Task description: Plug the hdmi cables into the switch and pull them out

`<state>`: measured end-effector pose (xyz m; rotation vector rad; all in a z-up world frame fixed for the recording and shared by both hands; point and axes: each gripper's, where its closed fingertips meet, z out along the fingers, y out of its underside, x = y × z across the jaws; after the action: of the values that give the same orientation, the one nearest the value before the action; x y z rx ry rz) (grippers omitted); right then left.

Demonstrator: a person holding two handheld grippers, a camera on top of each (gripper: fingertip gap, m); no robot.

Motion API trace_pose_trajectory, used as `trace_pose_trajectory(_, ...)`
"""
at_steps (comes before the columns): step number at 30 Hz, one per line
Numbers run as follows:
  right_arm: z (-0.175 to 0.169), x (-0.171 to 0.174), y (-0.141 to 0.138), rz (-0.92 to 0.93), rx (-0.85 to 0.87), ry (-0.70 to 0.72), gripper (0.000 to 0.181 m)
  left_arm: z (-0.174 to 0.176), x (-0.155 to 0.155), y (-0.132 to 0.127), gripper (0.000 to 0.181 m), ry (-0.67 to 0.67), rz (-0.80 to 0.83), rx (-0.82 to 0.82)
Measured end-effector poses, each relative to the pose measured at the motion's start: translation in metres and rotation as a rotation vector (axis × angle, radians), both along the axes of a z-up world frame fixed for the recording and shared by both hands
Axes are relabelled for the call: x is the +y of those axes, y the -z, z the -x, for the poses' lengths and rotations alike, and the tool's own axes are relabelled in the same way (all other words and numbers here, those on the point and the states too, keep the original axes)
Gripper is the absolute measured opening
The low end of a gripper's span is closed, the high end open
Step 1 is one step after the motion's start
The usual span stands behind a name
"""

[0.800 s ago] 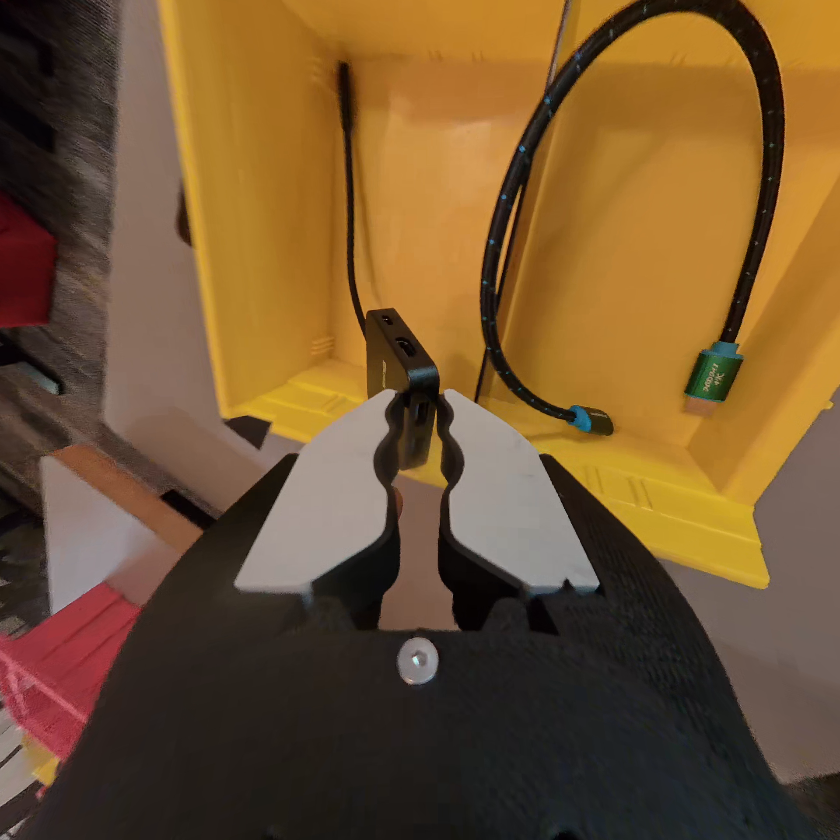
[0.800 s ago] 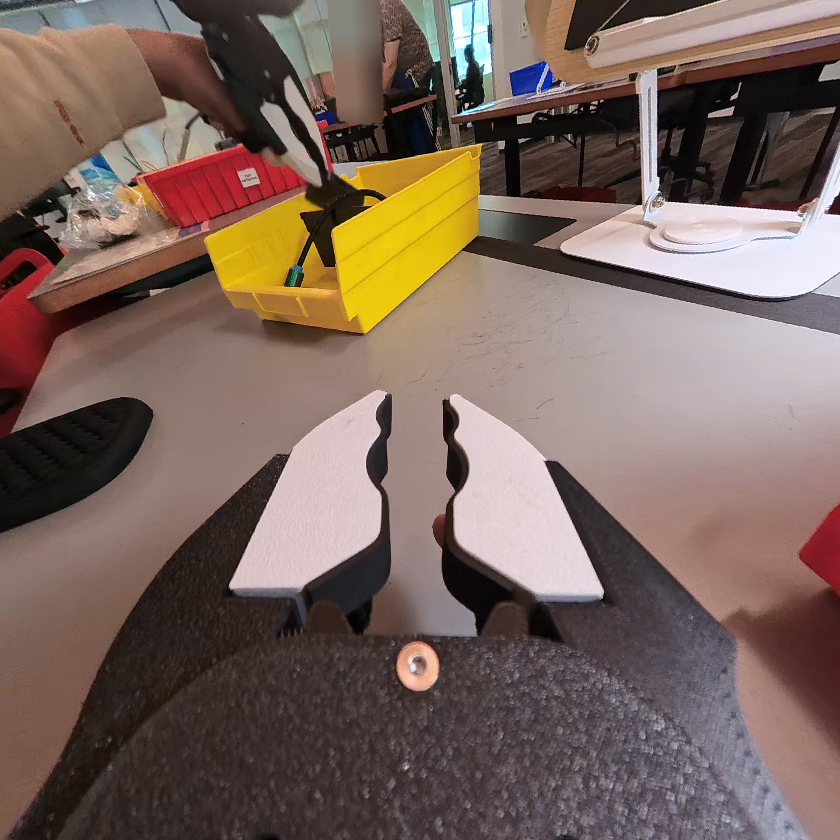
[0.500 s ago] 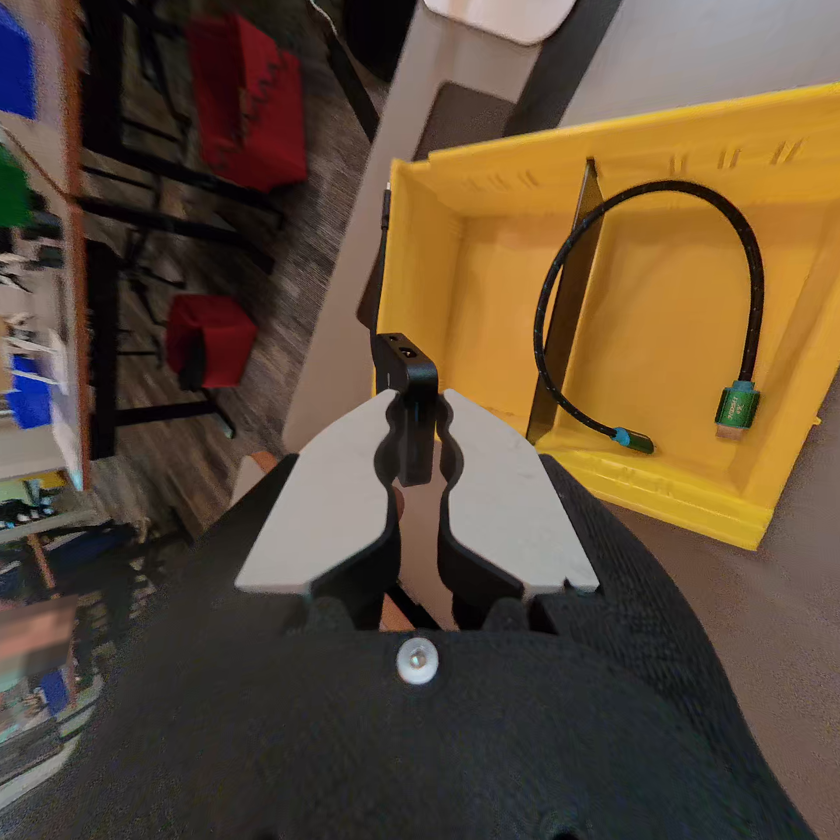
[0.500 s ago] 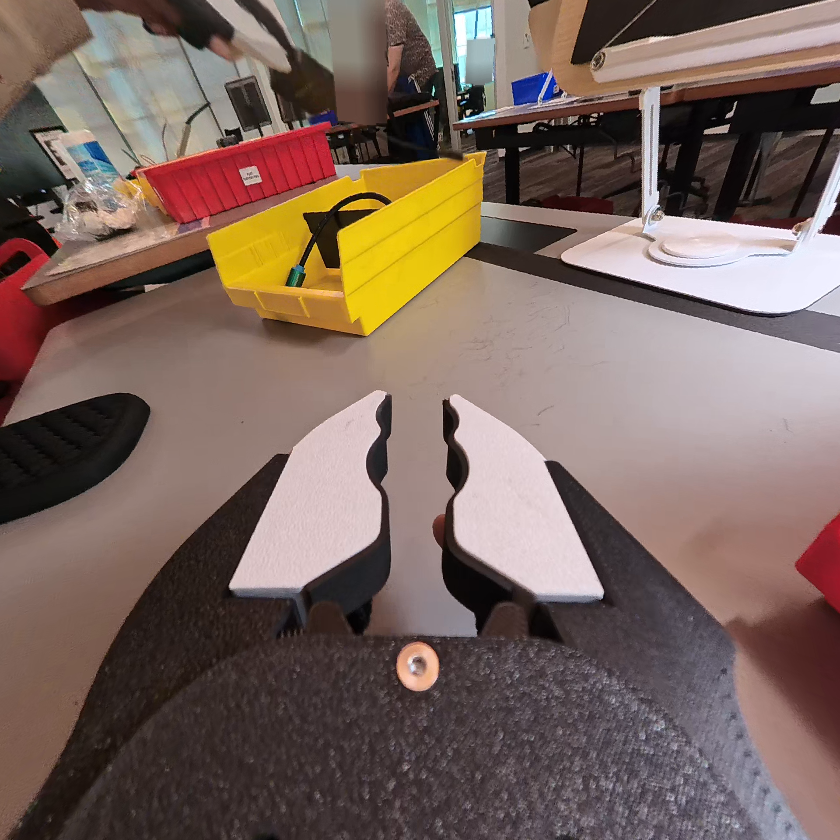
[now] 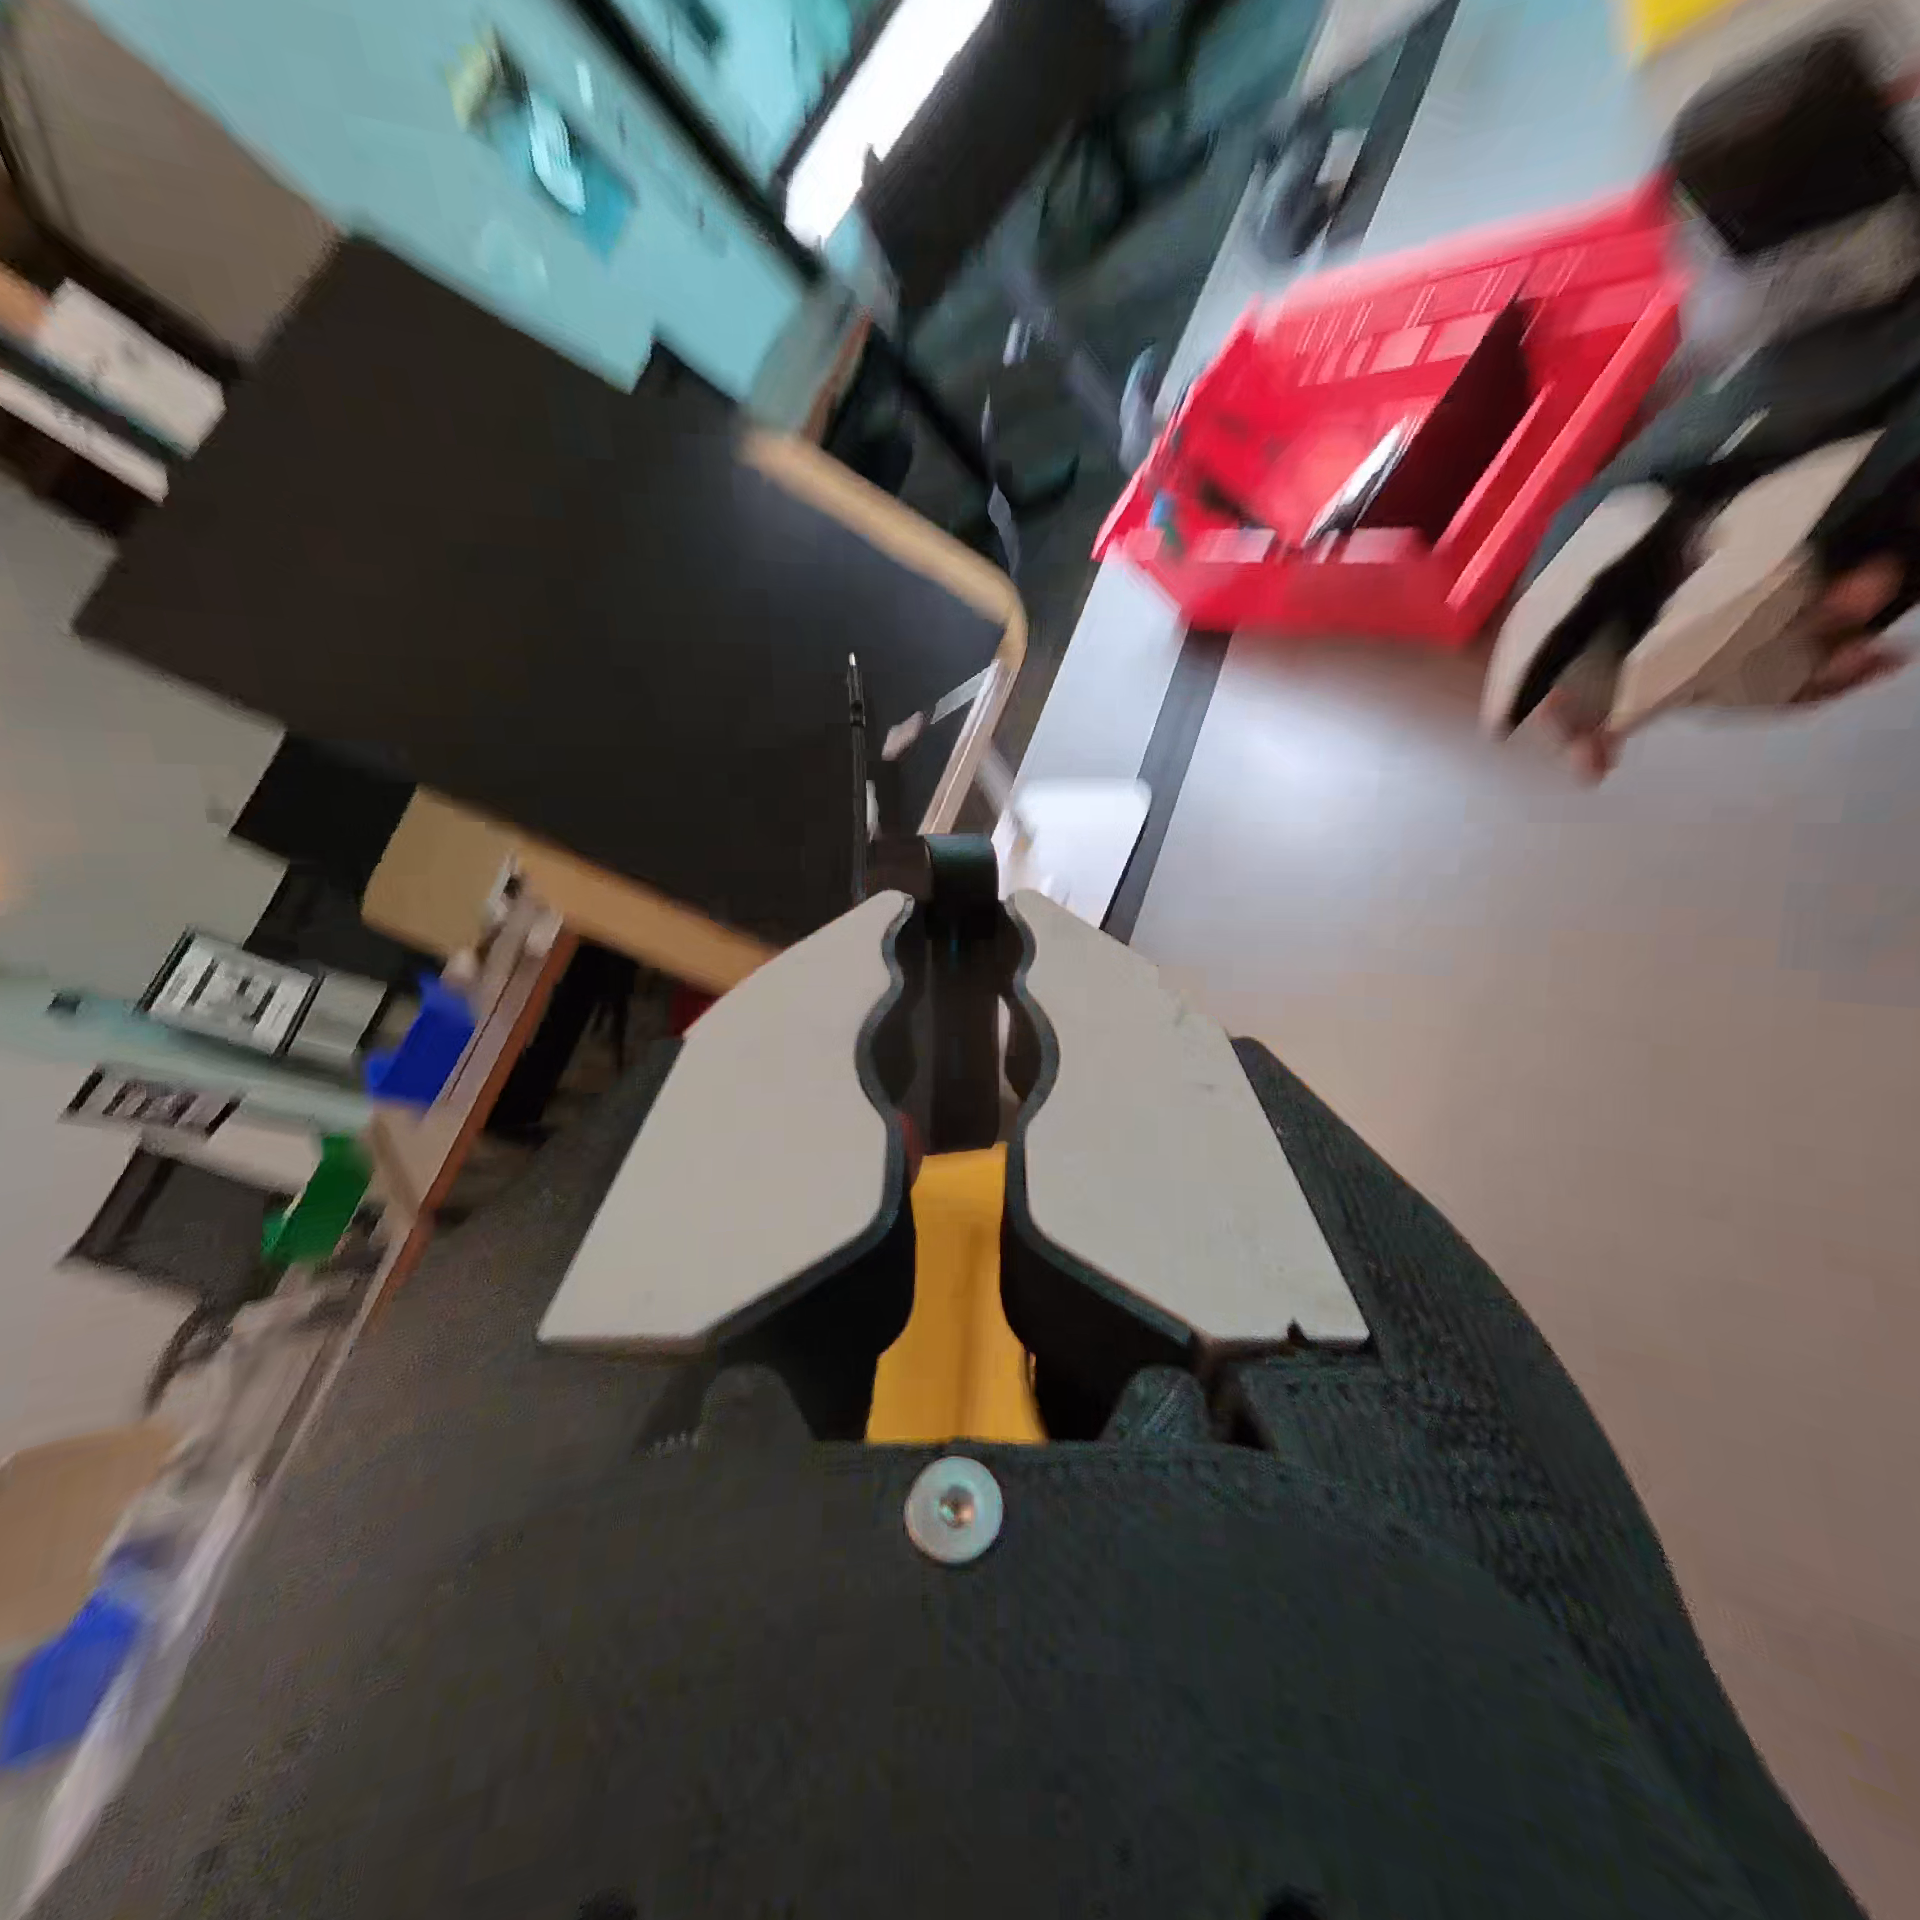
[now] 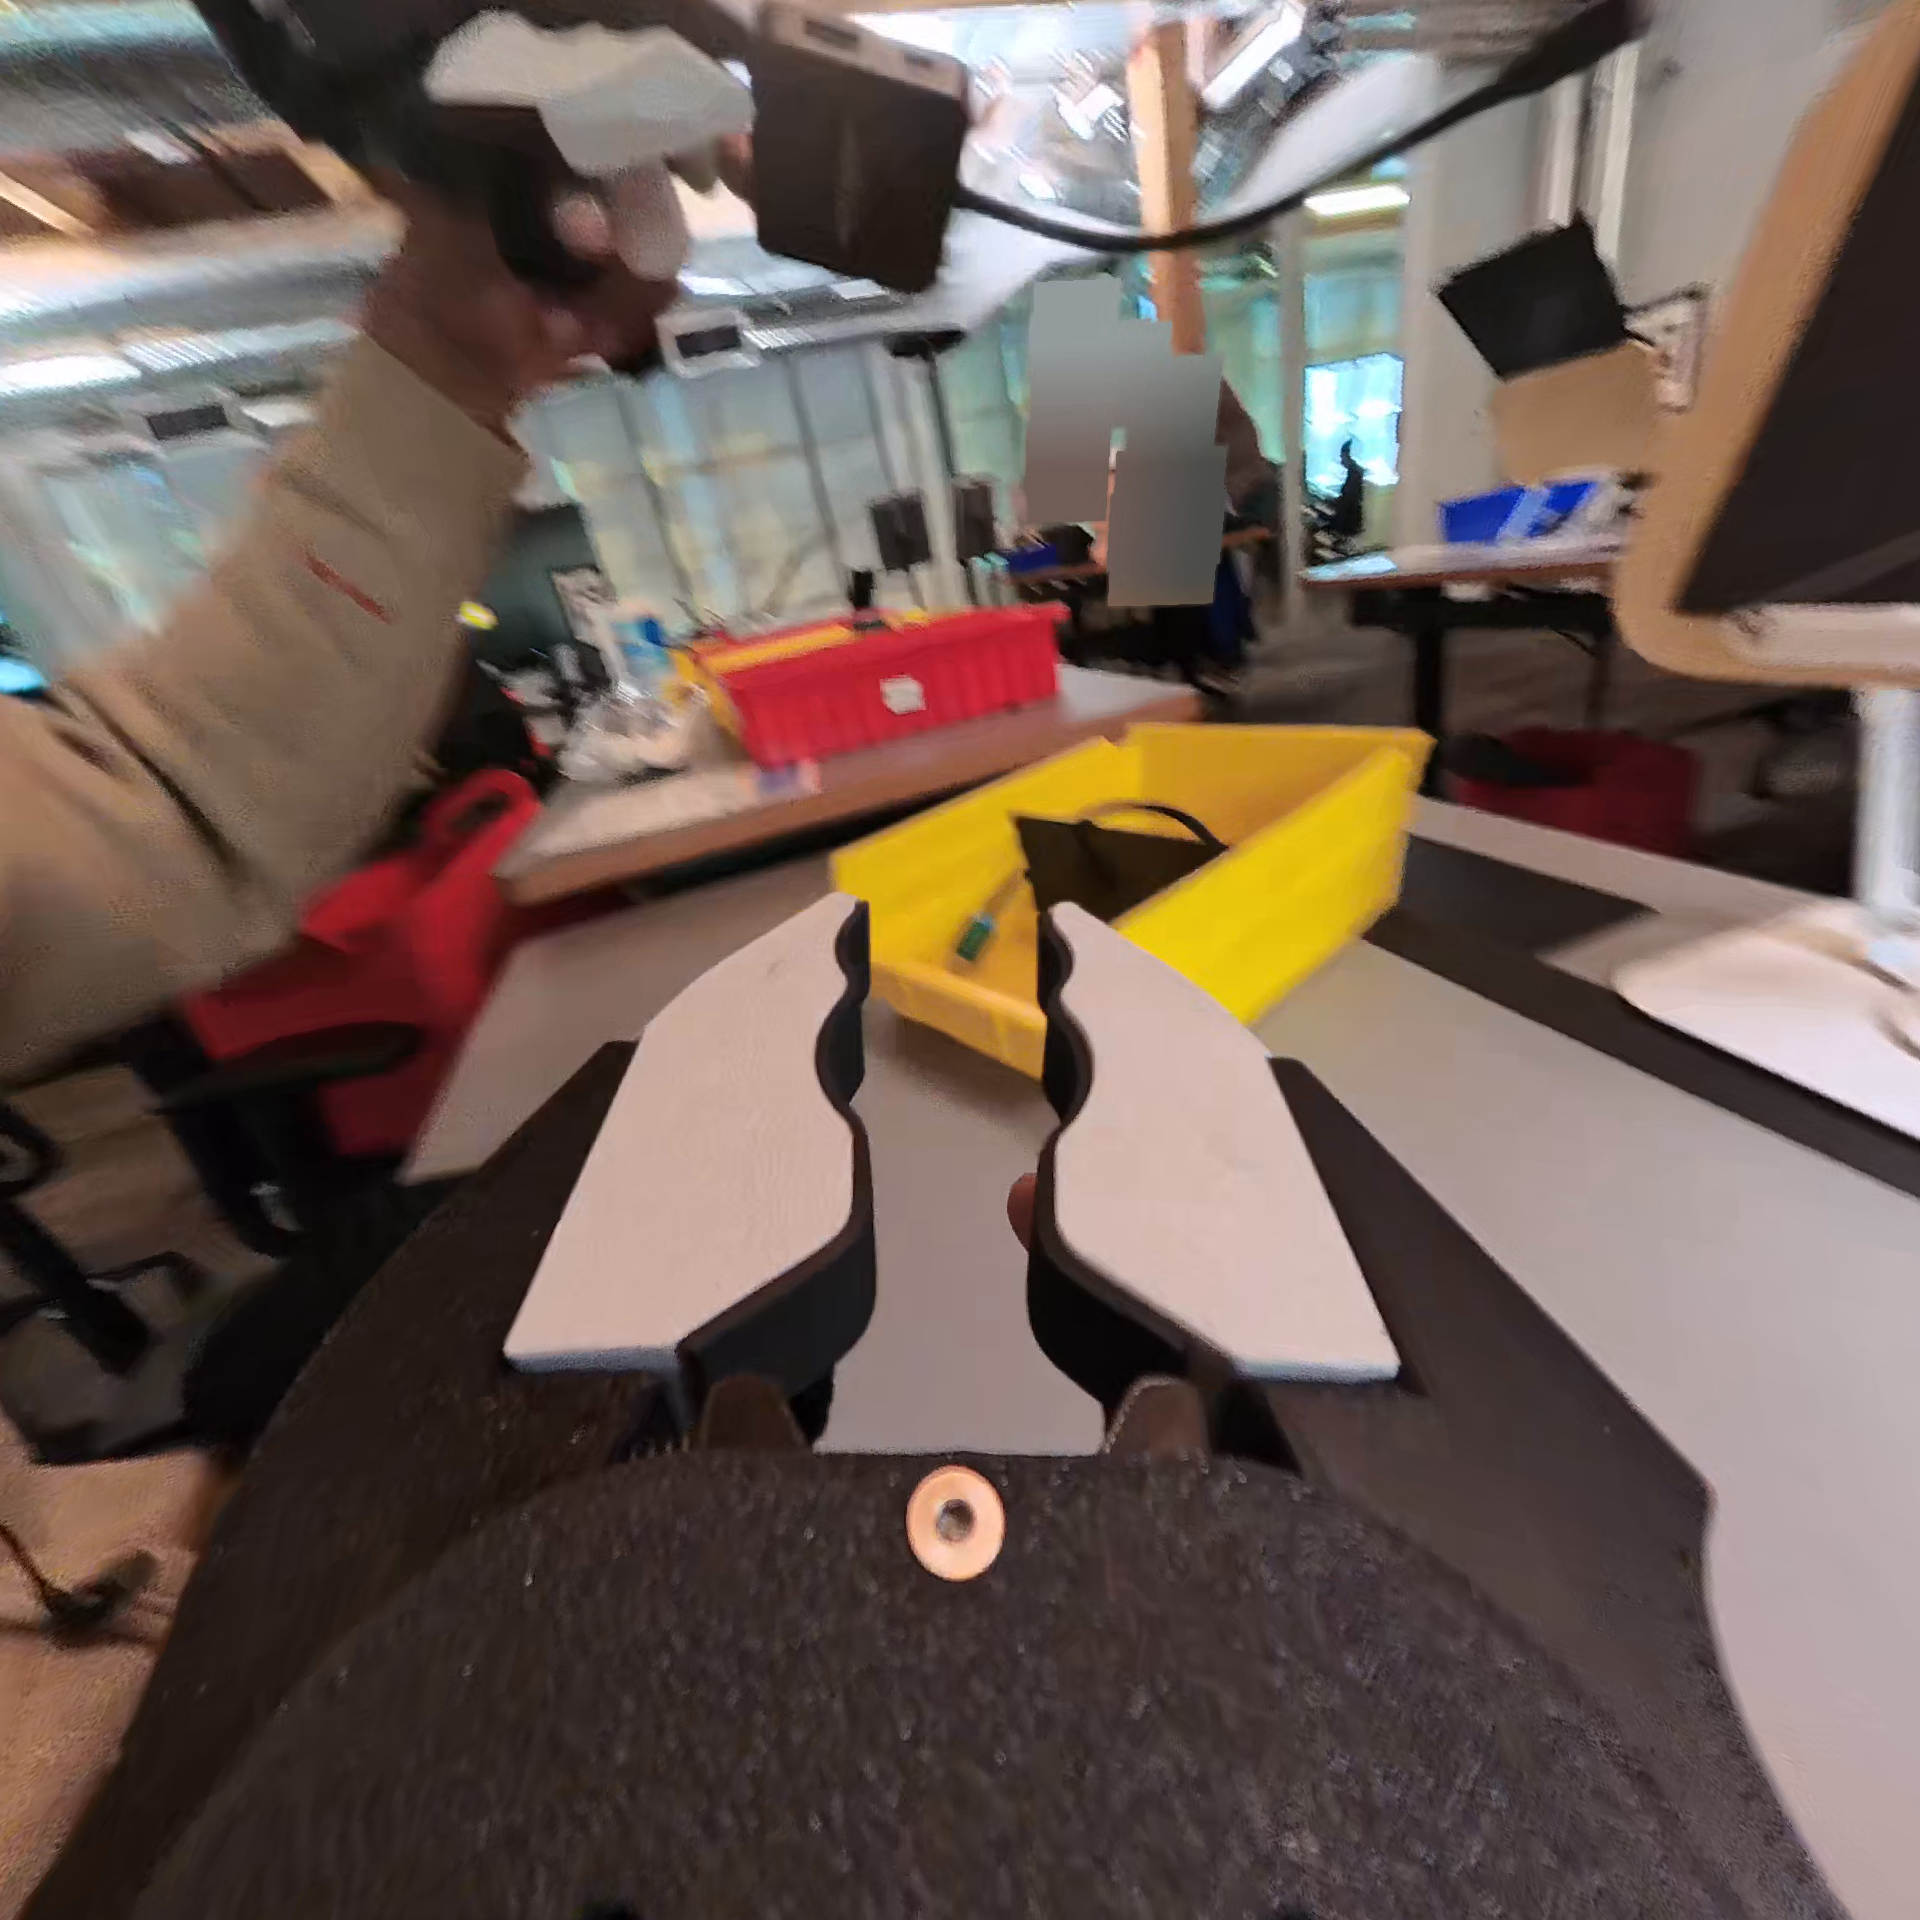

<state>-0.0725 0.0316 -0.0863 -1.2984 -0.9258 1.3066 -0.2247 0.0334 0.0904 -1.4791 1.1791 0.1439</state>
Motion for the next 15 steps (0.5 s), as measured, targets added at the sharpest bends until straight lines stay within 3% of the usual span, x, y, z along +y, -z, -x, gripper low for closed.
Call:
trace_pose_trajectory(1, 0.008, -0.006, -0.014, 0.007, 0.043, -0.045, 0.034, -0.019, -0.009, -0.005, 0.014, 0.07, -0.019, -0.07)
trace_pose_trajectory(6, 0.032, -0.015, -0.08, 0.016, 0.265, -0.172, 0.056, -0.095, -0.052, -0.015, 0.014, 0.447, -0.031, -0.458)
trace_pose_trajectory(10, 0.028, -0.03, -0.111, -0.035, 0.37, -0.263, 0.062, -0.134, -0.066, 0.005, 0.013, 0.697, 0.076, -0.746)
trace_pose_trajectory(13, 0.008, -0.043, -0.115, -0.086, 0.415, -0.331, 0.022, -0.146, -0.061, 0.021, 0.014, 0.786, 0.143, -0.9)
trace_pose_trajectory(15, -0.003, -0.041, -0.11, -0.13, 0.383, -0.333, 0.016, -0.147, -0.051, 0.028, 0.014, 0.769, 0.185, -0.93)
